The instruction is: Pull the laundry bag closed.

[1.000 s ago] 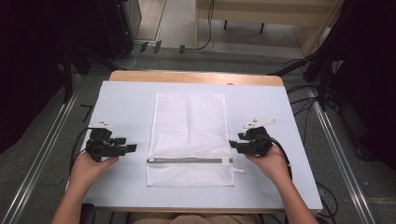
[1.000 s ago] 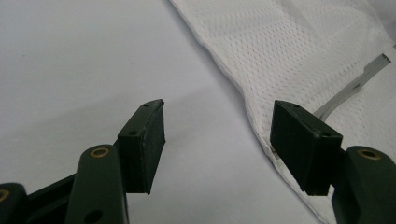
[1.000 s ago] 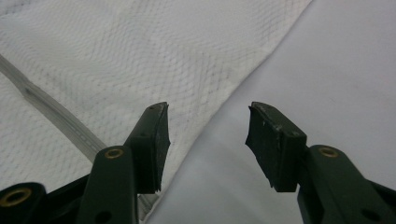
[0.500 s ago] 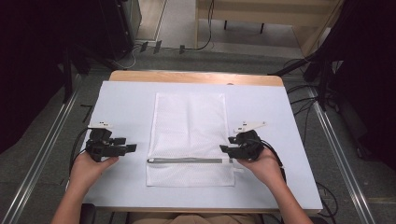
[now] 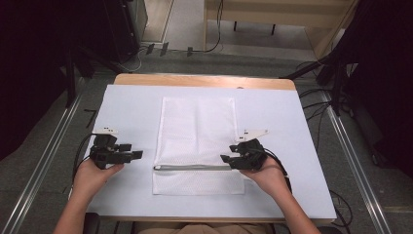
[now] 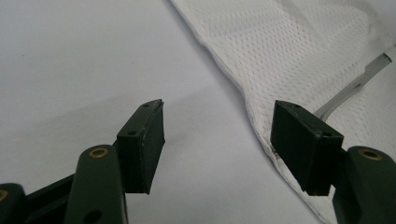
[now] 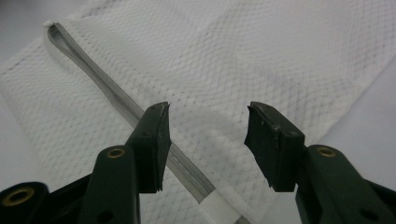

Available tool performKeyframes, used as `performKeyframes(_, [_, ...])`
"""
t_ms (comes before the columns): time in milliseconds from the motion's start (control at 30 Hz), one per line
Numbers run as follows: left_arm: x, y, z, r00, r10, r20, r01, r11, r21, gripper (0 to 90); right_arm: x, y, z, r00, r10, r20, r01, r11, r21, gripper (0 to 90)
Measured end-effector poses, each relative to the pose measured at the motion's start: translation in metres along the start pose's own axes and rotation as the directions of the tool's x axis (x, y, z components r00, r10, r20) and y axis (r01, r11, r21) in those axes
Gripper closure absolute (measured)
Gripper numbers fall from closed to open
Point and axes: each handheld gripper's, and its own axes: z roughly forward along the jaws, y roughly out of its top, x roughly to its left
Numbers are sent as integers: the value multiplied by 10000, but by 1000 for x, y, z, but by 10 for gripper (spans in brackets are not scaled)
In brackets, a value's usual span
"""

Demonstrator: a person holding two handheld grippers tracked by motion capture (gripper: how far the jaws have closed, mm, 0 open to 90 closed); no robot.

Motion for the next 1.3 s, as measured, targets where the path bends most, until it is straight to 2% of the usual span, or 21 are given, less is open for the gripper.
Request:
performKeyframes(267, [0,0,0,10000,52,-4,-52,10000,33,354,5,4,3,9998,-94,-165,94,10000,-13,497])
performKeyframes(500, [0,0,1,10000,86,-11,-86,10000,43,353,8,6,8,9994,-306,-178,306,9995,-4,421])
performKeyframes(700, [0,0,1,10000,82,-11,-81,9999,65,352,12,9,11,9993,-242,-282,244,9997,78,378])
performKeyframes(833, [0,0,1,10000,60,-10,-60,10000,55,352,16,13,14,9986,-417,-320,420,9991,89,393])
performKeyframes(1000, [0,0,1,10000,66,-19,-66,10000,57,352,23,21,17,9971,-586,-483,592,9982,113,460])
performKeyframes(1300, [1,-1,0,10000,15,-59,-15,10000,12,350,38,28,25,9931,-852,-805,875,9958,254,498])
